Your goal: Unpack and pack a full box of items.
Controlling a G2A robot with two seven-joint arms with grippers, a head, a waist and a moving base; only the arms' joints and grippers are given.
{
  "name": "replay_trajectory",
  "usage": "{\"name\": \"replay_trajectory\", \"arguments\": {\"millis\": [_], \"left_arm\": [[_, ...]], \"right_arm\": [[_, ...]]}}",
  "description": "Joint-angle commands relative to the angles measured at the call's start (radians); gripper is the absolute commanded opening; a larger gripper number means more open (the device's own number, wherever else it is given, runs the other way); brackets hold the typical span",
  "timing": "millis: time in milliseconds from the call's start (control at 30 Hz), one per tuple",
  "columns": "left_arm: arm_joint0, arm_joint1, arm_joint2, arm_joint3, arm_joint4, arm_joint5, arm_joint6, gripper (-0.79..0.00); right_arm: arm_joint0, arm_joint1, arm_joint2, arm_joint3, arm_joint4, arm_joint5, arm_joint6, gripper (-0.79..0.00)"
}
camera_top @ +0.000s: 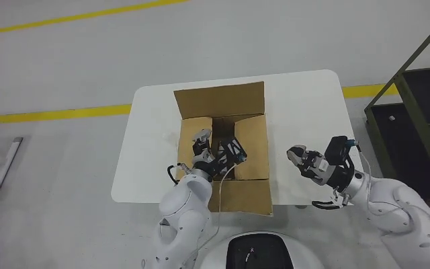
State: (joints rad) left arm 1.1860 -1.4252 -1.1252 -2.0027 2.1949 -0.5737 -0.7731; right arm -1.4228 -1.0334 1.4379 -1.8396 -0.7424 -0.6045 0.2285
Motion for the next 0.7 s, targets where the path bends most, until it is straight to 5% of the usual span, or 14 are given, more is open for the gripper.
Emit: {"name": "replay_trajectory", "arguments": {"millis": [0,433,467,500,533,667], "left_arm": [[0.009,0.001,0.010,0.016,0.035,0.018,-0.003,0.000],[-0.036,-0.024,0.051,0.139,0.114,0.131,-0.196,0.000],[-0.039,-0.026,0.053,0.144,0.115,0.132,-0.203,-0.055],[-0.041,-0.027,0.055,0.146,0.114,0.134,-0.207,-0.299],[-0.042,-0.029,0.055,0.148,0.111,0.137,-0.208,-0.400],[-0.034,-0.034,0.044,0.143,0.082,0.163,-0.222,-0.563]], "right_arm": [[0.012,-0.001,-0.010,-0.001,-0.004,-0.011,0.008,-0.785],[0.124,-0.014,-0.121,0.022,-0.065,0.021,0.075,-0.785],[0.139,-0.016,-0.138,0.030,-0.077,0.028,0.082,-0.785],[0.152,-0.019,-0.157,0.041,-0.080,0.029,0.085,-0.785],[0.166,-0.022,-0.175,0.053,-0.079,0.033,0.089,-0.785],[0.204,-0.031,-0.218,0.086,-0.086,0.046,0.088,-0.785]]}}
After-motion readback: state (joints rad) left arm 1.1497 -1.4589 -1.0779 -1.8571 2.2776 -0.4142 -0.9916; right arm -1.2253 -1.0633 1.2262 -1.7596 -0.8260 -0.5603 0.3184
